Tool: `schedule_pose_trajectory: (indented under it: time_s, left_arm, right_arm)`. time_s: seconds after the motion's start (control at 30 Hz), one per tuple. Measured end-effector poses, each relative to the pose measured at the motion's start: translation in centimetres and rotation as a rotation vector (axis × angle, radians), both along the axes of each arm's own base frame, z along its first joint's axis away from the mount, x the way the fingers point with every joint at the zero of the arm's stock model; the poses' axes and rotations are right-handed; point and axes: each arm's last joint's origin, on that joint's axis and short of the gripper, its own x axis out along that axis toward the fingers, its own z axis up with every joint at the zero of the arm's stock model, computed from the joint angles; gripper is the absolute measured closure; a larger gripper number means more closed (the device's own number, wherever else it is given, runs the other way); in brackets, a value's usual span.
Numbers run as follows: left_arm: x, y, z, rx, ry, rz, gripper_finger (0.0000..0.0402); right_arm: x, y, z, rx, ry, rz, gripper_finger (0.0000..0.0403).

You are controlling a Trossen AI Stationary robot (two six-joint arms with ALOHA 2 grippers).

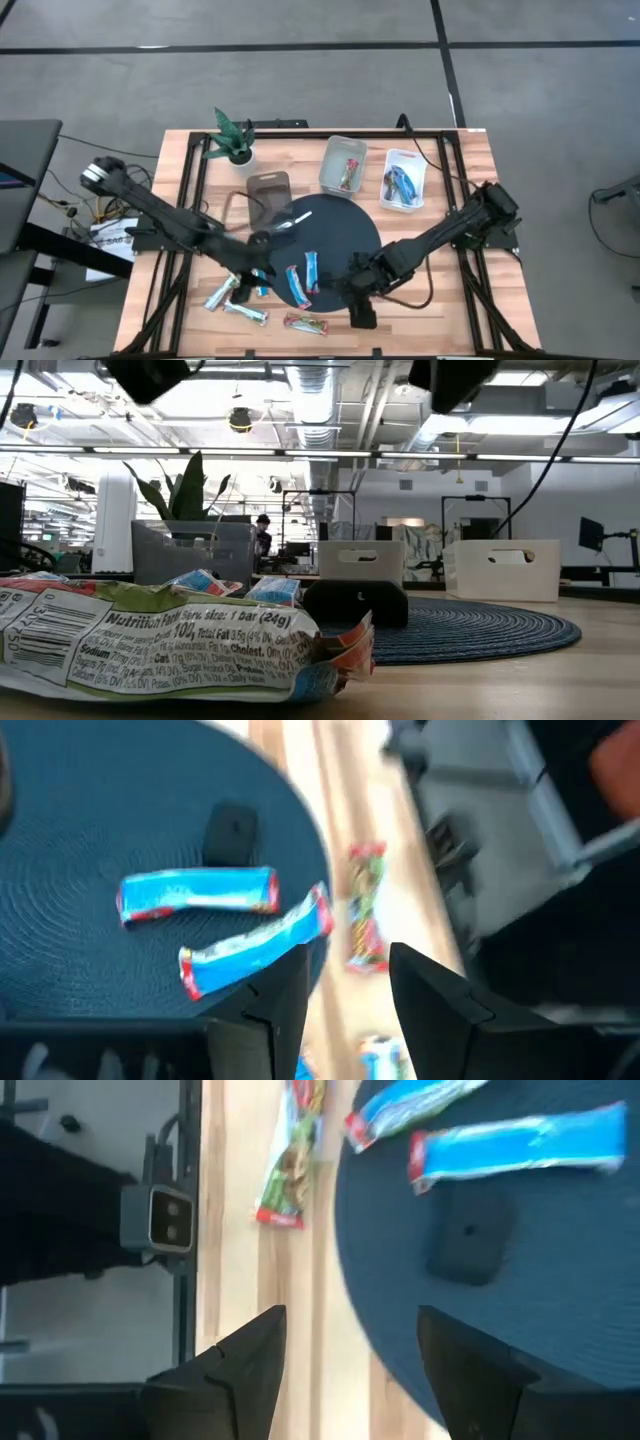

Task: Pick and place Granola Bars by type
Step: Put the middle red granola bar into the gray bin

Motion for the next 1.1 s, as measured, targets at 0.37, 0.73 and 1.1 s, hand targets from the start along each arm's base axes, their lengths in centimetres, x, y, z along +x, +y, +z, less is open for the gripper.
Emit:
schedule_pose_trajectory:
  time_s: [0.37,0.73,1.1]
  left_arm:
    - [5.3,-2.2,-5.9,0.543,0.262,-0.175,0.0268]
    - [8.0,-2.1,-7.7,0.636,0.295,-0.324,0.0241]
    - [9.5,-2.0,-10.4,0.594,0.314,-0.394,0.0223]
  right_arm:
    - [-2.6,-2.7,5.3,-0.085,-0.139,-0.114,0.0189]
    - [-3.5,-3.9,6.2,-0.115,-0.122,-0.163,0.0189]
    - [-3.9,-3.8,6.1,-0.128,-0.099,-0.155,0.0189]
